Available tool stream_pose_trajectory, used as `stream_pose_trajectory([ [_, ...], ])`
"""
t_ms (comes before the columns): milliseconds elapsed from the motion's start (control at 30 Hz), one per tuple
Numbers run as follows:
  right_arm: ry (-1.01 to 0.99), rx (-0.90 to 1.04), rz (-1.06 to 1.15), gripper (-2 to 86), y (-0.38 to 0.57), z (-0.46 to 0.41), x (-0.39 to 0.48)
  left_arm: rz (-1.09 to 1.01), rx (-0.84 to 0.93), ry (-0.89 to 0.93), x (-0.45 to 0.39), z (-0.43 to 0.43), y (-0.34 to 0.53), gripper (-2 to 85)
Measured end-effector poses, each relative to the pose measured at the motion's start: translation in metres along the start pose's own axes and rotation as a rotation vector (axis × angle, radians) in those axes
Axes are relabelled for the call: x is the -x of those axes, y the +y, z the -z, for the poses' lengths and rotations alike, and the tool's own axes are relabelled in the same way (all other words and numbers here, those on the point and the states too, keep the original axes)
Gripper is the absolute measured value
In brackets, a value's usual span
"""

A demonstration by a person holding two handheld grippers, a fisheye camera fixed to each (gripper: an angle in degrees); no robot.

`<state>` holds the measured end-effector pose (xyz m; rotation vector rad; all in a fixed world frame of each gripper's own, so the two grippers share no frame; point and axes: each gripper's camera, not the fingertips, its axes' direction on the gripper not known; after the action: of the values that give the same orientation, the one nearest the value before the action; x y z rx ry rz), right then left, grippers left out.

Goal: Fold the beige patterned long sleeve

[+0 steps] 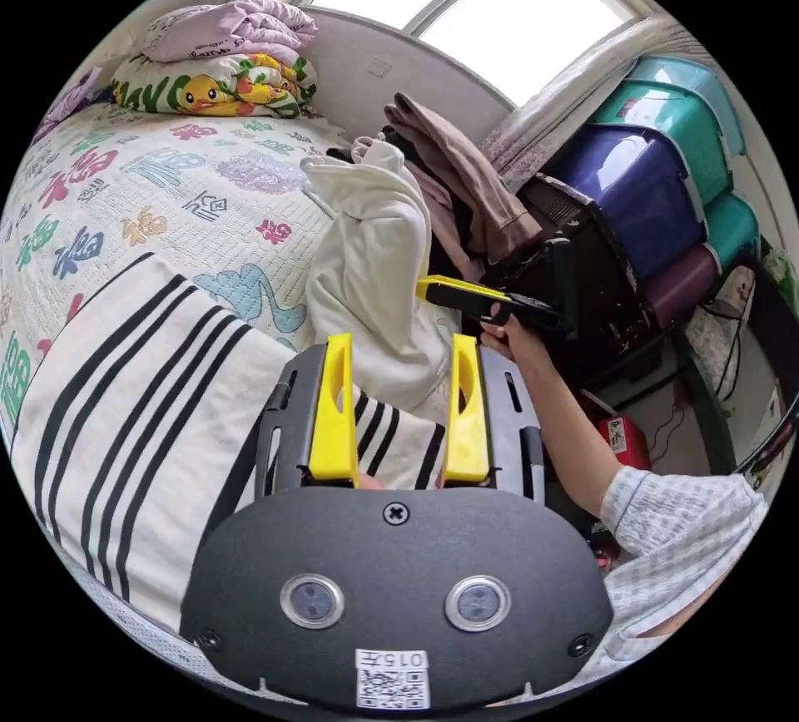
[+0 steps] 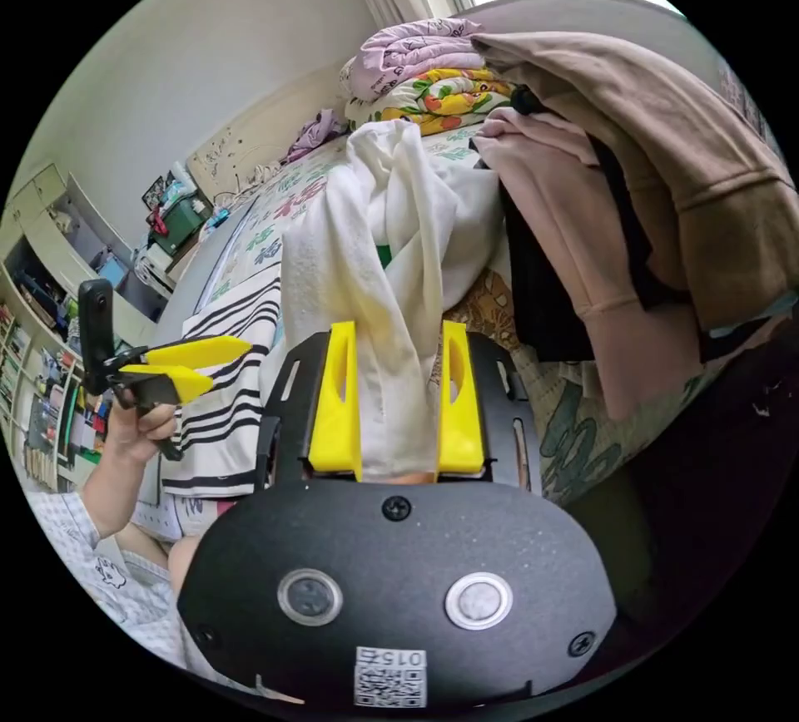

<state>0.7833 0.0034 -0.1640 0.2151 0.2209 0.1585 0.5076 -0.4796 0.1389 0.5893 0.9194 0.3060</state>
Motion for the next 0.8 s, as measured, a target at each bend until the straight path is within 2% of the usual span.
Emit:
stream_pose_trajectory([
  [67, -0.139, 0.000, 0.016, 6.0, 0.007, -0.001, -0.017, 0.037, 0.065, -0.068, -0.003, -0.030, -0.013, 14.6],
  [133, -0.193, -0.044, 0.004, 2.2, 0.016, 0.008, -0.028, 0.067, 0.034, -0.075, -0.006, -0.027, -0.014, 12.3],
  [200, -0.272, -0.176, 0.051, 0.7, 0.028, 0.042, -0.022, 0.074, -0.016, -0.020, -0.012, -0.013, -0.011, 9.4],
  [300, -0.301, -0.278, 0.163, -0.1, 0.037, 0.082, 0.015, 0.097, -0.196, 0.130, -0.028, 0.043, -0.006, 5.8],
  [367, -0.281, -0.331, 0.243, -0.2, 0.043, 0.111, 0.044, 0.034, -0.312, 0.235, -0.056, 0.098, -0.002, 4.5],
  [500, -0.435, -0.456, 0.444, -0.2, 0.079, 0.181, 0.108, -0.101, -0.529, 0.383, -0.105, 0.206, 0.019, 3.1],
  [600, -0.514, -0.473, 0.616, 0.0, 0.117, 0.214, 0.171, -0.195, -0.646, 0.334, -0.142, 0.310, 0.062, 2.5],
  [667, -0.578, -0.458, 0.724, 0.1, 0.145, 0.215, 0.213, -0.251, -0.743, 0.221, -0.160, 0.390, 0.121, 2.2],
  [800, -0.656, -0.393, 0.882, 0.2, 0.217, 0.161, 0.302, -0.192, -0.822, 0.054, -0.149, 0.483, 0.214, 1.9],
])
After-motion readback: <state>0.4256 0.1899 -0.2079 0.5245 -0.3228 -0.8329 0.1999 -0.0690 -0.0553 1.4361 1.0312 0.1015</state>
